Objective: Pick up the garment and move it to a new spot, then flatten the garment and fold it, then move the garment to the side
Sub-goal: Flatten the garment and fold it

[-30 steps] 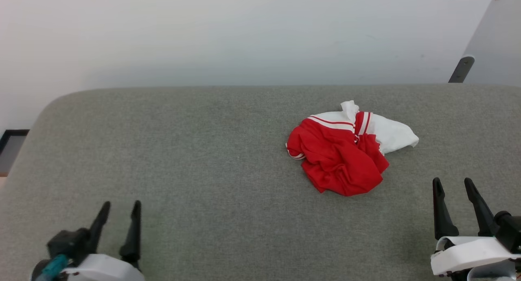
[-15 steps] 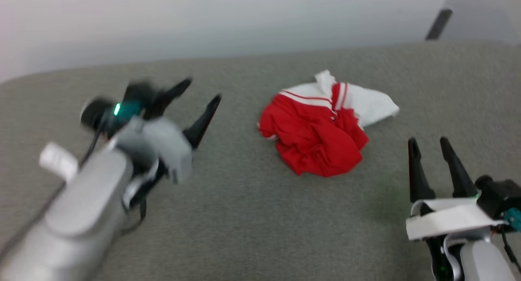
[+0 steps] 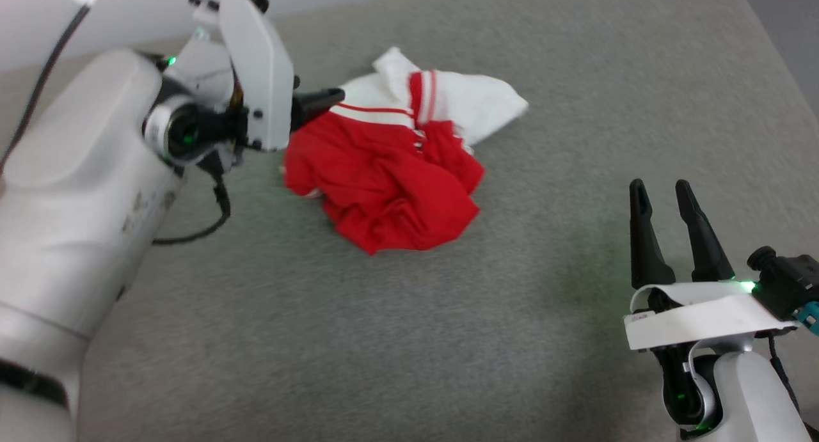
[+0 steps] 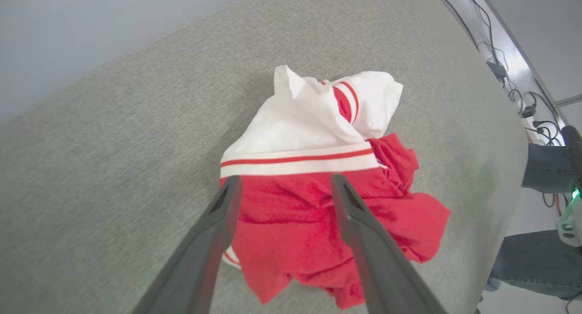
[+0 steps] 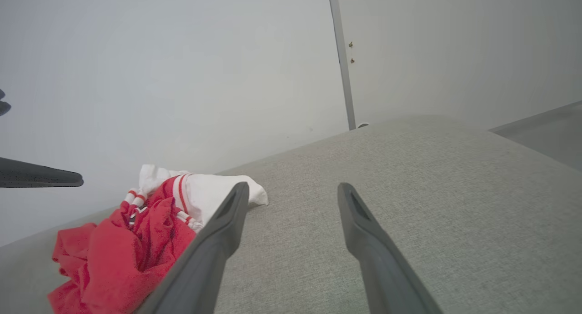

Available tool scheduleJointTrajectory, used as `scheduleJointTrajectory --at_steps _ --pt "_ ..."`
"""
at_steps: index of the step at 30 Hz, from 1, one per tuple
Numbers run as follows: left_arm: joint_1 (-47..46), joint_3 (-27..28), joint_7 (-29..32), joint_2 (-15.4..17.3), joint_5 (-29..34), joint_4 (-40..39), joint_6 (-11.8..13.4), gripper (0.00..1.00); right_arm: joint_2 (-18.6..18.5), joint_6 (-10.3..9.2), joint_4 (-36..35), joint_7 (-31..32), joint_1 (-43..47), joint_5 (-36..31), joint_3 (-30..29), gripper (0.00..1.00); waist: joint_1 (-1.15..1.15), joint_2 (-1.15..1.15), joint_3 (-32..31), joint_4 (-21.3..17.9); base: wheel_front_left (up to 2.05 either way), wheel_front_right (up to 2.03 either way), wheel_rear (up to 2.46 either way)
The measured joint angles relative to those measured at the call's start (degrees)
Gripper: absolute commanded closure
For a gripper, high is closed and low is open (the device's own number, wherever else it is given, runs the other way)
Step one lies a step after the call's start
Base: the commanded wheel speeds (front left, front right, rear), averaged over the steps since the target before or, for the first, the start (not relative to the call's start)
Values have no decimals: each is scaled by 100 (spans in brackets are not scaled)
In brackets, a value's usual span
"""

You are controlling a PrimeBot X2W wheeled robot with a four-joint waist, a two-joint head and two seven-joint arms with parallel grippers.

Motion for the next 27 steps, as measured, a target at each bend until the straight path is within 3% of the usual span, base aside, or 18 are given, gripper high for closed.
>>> scheduleJointTrajectory --at_steps 6,12,13,14,15,16,27 --pt "-534 -86 342 -332 -241 524 1 0 2 0 -90 -1 -118 182 156 0 0 0 388 -383 0 0 0" --pt "-809 -299 356 -419 -168 961 1 0 2 0 -121 -1 -194 236 256 0 0 0 652 -682 0 0 0" --pt "-835 -307 356 -439 -198 1017 1 20 3 0 -124 -1 -195 236 260 0 0 0 677 -720 0 0 0" --pt "-871 -355 358 -456 -182 1049 1 55 3 0 -125 -1 -195 236 258 0 0 0 697 -752 0 0 0" --pt "-871 -355 358 -456 -182 1049 1 72 3 0 -125 -1 -195 236 258 0 0 0 697 -752 0 0 0" --pt "-920 -391 353 -478 -212 1103 1 100 3 0 -126 -1 -196 236 252 0 0 0 725 -799 0 0 0" --pt "-915 -267 -267 -648 -820 742 1 100 7 0 -70 -1 -114 27 -41 0 0 0 621 -493 0 0 0"
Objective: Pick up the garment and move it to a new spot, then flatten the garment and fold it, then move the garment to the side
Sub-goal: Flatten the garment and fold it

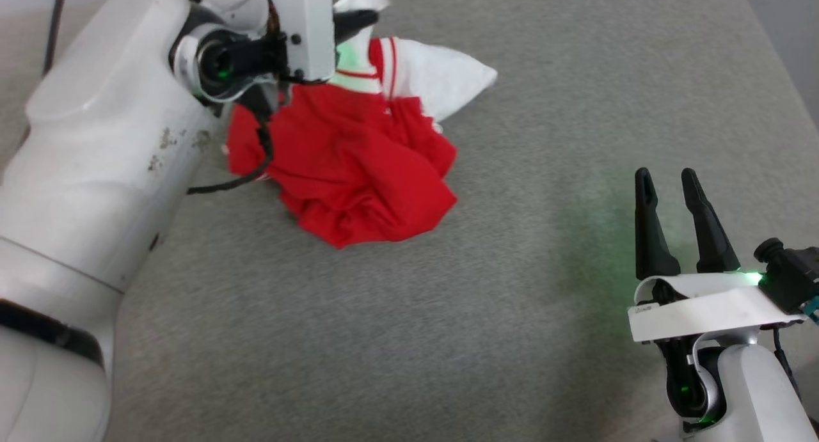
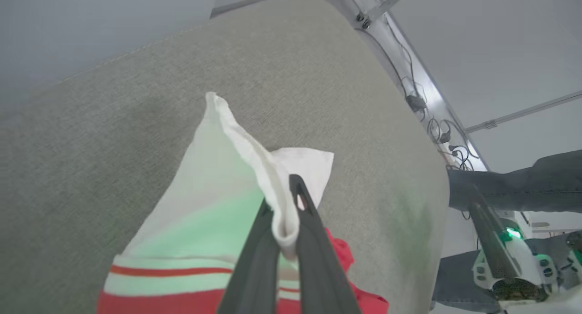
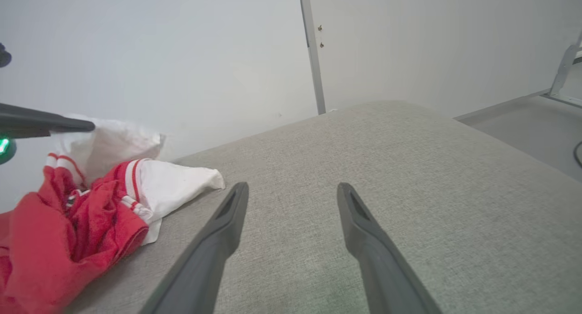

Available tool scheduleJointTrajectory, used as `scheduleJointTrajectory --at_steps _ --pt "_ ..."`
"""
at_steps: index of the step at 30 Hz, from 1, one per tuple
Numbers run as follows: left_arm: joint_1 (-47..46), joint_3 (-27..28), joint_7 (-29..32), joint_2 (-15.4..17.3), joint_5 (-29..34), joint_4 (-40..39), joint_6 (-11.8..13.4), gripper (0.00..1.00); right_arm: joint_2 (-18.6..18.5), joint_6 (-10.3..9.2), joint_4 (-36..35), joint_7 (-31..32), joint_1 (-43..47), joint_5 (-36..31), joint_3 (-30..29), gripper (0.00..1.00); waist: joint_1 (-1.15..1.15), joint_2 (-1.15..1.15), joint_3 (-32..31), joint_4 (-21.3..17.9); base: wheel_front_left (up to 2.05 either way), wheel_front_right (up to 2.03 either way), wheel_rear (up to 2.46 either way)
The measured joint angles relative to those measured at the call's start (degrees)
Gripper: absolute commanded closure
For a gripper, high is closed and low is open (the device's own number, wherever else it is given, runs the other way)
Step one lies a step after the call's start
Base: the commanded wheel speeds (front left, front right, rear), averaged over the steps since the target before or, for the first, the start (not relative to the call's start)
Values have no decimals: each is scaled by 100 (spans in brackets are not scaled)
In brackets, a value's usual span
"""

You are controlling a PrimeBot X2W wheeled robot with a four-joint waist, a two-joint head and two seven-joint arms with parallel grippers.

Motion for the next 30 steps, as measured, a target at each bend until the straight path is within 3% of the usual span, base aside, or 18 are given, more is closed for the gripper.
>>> scheduleJointTrajectory --at_steps 5,20,25,30 --pt "257 119 -483 145 -316 -452 0 100 7 0 53 0 61 -221 -58 0 0 0 -189 396 0 0 0" --pt "3008 497 -2085 1803 -1182 -1759 0 100 8 0 123 0 332 -614 -313 0 0 0 -913 1667 0 0 0" --pt "3428 524 -2438 2011 -1220 -1723 0 100 8 0 113 0 331 -665 -307 0 0 0 -1039 1924 0 0 0" --pt "3529 312 -2880 2224 -698 -1533 0 100 9 0 122 0 331 -666 -314 0 0 0 -1047 1933 0 0 0"
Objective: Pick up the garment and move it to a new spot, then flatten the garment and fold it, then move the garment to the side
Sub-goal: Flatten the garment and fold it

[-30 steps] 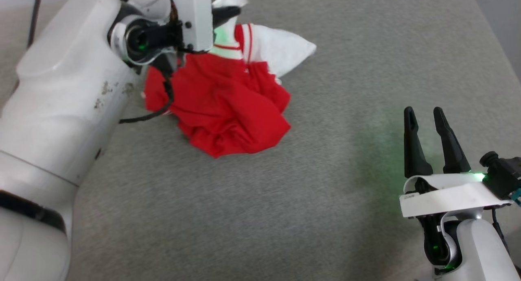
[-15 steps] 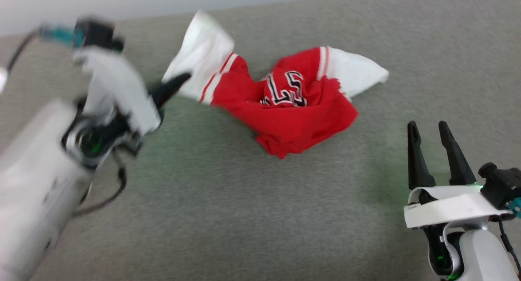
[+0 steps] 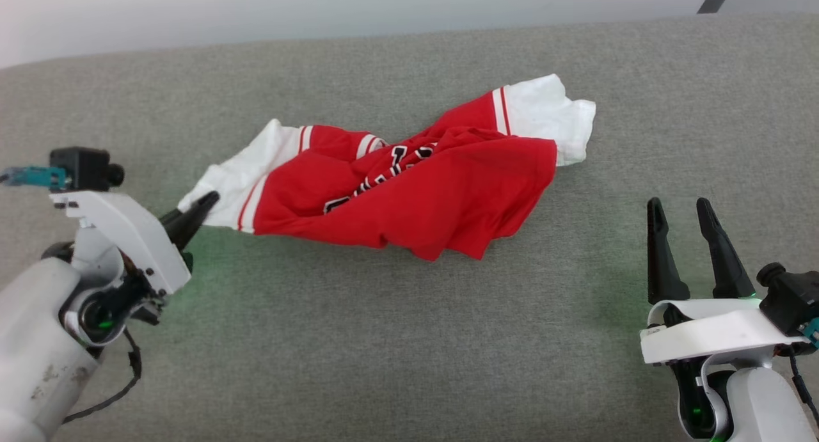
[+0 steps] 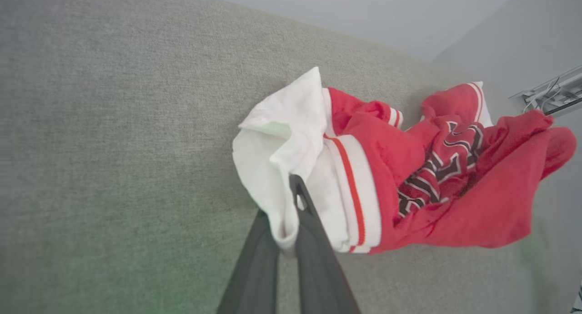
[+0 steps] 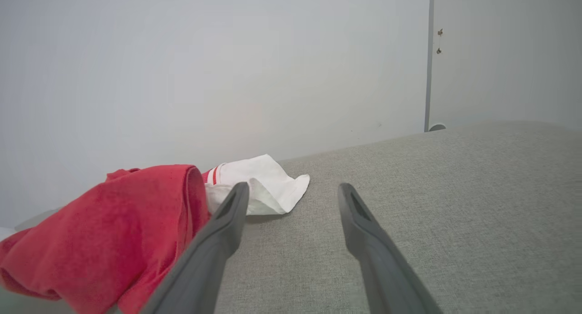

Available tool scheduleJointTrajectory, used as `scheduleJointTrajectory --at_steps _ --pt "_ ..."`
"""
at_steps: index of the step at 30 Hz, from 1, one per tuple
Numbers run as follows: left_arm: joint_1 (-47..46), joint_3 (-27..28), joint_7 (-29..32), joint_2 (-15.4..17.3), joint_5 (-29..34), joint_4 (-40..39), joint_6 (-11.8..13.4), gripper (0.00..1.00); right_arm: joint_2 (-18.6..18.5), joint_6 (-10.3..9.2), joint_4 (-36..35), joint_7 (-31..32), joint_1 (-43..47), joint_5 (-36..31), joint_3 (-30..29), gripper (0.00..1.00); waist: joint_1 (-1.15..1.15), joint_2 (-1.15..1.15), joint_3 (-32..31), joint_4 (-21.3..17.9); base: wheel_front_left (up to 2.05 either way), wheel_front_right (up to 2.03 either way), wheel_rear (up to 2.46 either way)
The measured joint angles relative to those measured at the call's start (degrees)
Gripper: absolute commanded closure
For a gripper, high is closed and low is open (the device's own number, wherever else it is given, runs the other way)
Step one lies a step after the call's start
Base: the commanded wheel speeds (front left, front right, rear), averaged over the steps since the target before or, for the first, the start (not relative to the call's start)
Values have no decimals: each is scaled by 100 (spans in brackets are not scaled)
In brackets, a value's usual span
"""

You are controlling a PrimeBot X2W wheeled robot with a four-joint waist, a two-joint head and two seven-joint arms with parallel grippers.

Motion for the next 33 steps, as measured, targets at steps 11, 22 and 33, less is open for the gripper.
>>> scheduleJointTrajectory --at_steps 11,22,33 --pt "10 -546 -450 -157 588 827 -1 21 -4 0 10 0 85 -75 -19 0 0 0 28 -144 0 0 0" --pt "398 -441 -2124 -180 765 776 0 0 -573 0 171 470 -123 -557 835 0 0 0 -145 80 0 0 0" --pt "1993 1712 -2382 -1303 3140 -883 900 0 -2347 2 -226 2662 -1043 71 3062 0 0 0 -218 777 0 0 0"
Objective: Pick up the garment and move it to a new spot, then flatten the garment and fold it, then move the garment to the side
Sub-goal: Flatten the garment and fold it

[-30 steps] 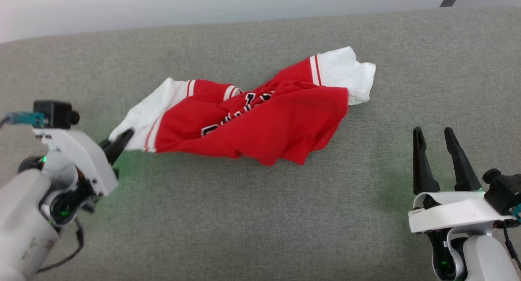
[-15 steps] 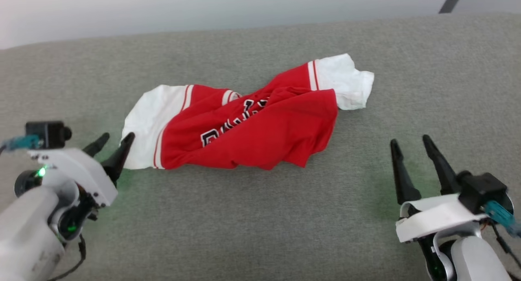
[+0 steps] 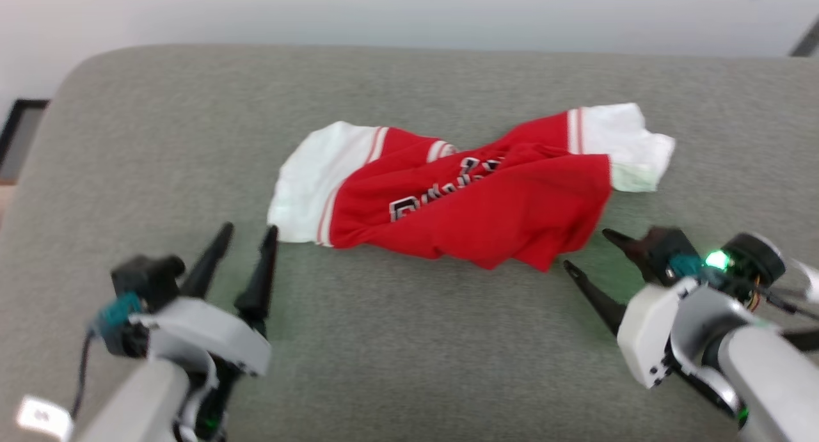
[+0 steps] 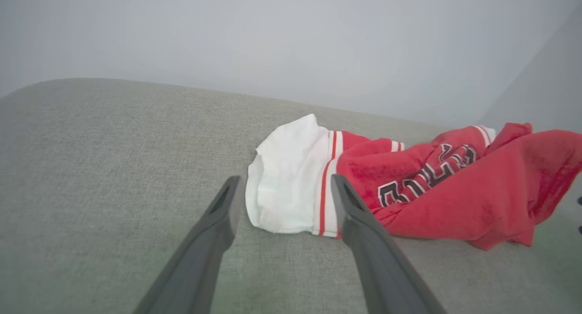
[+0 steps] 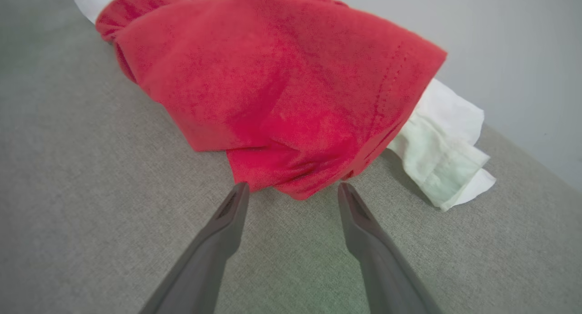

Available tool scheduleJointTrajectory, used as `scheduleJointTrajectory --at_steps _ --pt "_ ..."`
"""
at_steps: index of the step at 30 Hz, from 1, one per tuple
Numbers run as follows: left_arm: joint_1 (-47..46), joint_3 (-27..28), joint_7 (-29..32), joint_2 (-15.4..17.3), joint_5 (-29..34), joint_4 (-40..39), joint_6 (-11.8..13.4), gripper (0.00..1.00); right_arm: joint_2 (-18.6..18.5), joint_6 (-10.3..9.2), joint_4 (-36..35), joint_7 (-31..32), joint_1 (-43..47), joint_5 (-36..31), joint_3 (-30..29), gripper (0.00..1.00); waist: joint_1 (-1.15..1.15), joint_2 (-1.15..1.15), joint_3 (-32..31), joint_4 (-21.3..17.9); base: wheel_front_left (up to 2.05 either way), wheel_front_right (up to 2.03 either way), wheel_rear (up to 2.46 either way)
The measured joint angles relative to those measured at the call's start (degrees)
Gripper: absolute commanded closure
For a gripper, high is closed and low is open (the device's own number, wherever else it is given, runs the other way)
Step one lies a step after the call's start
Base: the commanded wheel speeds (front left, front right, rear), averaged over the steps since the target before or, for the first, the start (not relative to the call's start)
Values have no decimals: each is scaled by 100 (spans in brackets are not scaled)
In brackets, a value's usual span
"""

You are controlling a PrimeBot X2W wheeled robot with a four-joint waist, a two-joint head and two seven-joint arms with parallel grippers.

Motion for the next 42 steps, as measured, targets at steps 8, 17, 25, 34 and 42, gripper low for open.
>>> scheduleJointTrajectory --at_steps 8,17,25,34,42 --pt "989 1077 -4 -865 994 -684 -168 0 -575 1 263 1382 -1103 868 1213 0 0 0 87 513 0 0 0" --pt "1144 1672 -4 -1500 1526 -687 -554 0 -928 -2 691 1970 -2089 1304 2668 5 0 0 325 925 0 0 0" --pt "1161 2084 -4 -1807 1758 -632 -775 0 -1155 -23 637 1627 -2592 1704 3438 100 0 0 411 1017 0 0 0" --pt "1395 2569 -4 -1874 1927 -759 -868 0 -1606 -13 -784 1939 -2022 2111 3550 100 0 0 324 728 0 0 0" --pt "1396 2722 -4 -1840 1993 -896 -877 0 -1690 -12 -1993 2587 -1186 2154 3379 100 0 0 331 500 0 0 0"
